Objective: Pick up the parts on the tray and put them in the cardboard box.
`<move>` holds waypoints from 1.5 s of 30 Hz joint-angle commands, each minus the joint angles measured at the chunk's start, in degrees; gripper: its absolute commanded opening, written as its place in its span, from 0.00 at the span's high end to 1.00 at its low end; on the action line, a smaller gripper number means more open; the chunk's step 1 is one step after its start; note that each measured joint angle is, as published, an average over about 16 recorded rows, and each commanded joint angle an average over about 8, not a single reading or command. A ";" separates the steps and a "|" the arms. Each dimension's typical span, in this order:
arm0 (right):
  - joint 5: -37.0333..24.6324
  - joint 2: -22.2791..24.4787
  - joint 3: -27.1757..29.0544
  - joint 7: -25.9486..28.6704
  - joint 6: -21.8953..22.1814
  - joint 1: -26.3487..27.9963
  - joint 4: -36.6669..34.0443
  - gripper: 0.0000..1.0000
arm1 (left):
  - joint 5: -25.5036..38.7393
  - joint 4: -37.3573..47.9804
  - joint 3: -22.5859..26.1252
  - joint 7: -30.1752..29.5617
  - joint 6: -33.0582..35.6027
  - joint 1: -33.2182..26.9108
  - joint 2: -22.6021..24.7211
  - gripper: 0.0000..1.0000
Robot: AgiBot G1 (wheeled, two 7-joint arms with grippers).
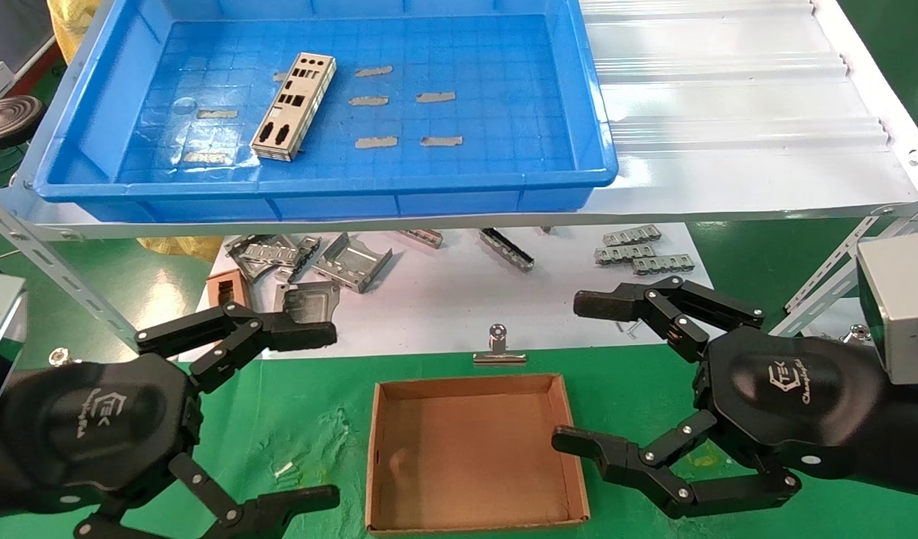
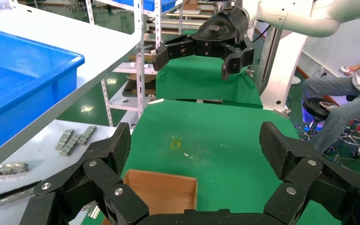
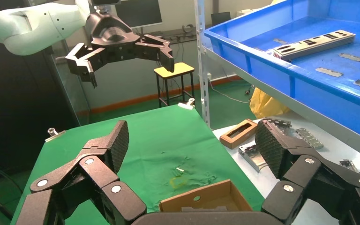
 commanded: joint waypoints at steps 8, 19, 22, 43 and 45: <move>0.00 0.00 0.00 0.00 0.00 0.00 0.00 1.00 | 0.00 0.00 0.00 0.00 0.00 0.00 0.00 0.00; 0.00 0.00 0.00 0.00 0.00 0.00 0.00 1.00 | 0.00 0.00 0.00 0.00 0.00 0.00 0.00 0.00; 0.00 0.00 0.00 0.00 0.00 0.00 0.00 1.00 | 0.00 0.00 0.00 0.00 0.00 0.00 0.00 0.00; 0.00 0.00 0.00 0.00 0.00 0.00 0.00 1.00 | 0.00 0.00 0.00 0.00 0.00 0.00 0.00 0.00; 0.00 0.00 0.00 0.00 0.00 0.00 0.00 1.00 | 0.00 0.00 0.00 0.00 0.00 0.00 0.00 0.00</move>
